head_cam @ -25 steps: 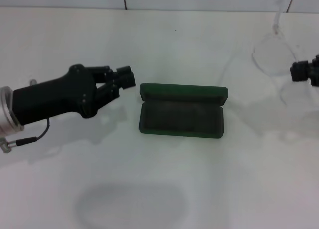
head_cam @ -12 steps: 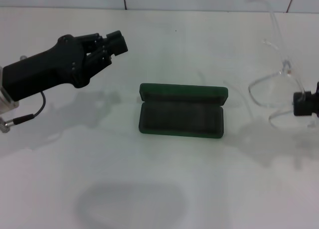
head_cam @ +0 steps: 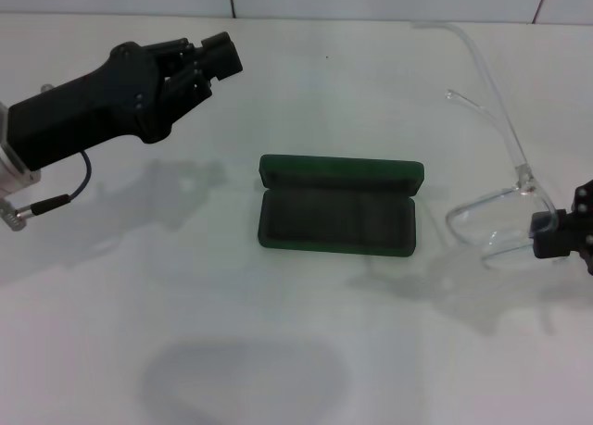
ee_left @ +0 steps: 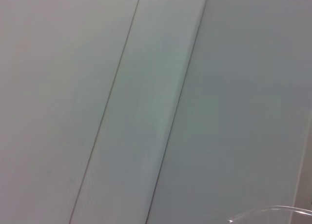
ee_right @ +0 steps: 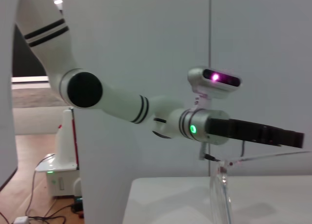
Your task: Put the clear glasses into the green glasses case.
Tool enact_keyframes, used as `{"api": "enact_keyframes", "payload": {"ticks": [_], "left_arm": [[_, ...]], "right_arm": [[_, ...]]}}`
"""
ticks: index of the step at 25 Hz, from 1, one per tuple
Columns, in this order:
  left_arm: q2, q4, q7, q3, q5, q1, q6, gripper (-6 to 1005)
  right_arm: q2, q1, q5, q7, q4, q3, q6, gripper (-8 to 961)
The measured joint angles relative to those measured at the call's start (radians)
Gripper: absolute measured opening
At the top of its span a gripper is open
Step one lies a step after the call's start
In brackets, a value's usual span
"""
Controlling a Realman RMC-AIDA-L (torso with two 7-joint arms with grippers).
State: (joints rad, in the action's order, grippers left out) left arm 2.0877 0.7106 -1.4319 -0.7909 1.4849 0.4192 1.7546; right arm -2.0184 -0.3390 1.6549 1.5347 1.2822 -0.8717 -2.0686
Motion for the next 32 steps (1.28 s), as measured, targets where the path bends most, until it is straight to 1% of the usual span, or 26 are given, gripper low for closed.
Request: {"api": "enact_keyframes", "payload": {"ticks": [13,15,20,26,32], "left_arm": [[0.002,-0.009,0.020,-0.006,-0.040,0.008,0.007,130],[0.002,-0.046,0.044,-0.008,-0.065,0.024,0.019,125],[0.002,-0.097,0.090,-0.008,-0.086,0.051,0.036,114],[0.002,-0.165,0.132,-0.009,-0.089,0.090,0.057,100],[0.003,-0.199,0.168,-0.011,-0.102,0.097,0.110,86]], "right_arm": [[-0.002,-0.047,-0.011,-0.018,-0.032,-0.061,0.012,51],[-0.002,-0.055,-0.011,-0.022,-0.053,-0.066,0.012,51],[-0.001,-0.069,-0.011,-0.040,-0.095,-0.087,0.012,51],[-0.003,-0.074,-0.012,-0.060,-0.104,-0.142,0.007,51],[-0.005,-0.071,-0.049,-0.088,-0.107,-0.170,0.012,51]]}}
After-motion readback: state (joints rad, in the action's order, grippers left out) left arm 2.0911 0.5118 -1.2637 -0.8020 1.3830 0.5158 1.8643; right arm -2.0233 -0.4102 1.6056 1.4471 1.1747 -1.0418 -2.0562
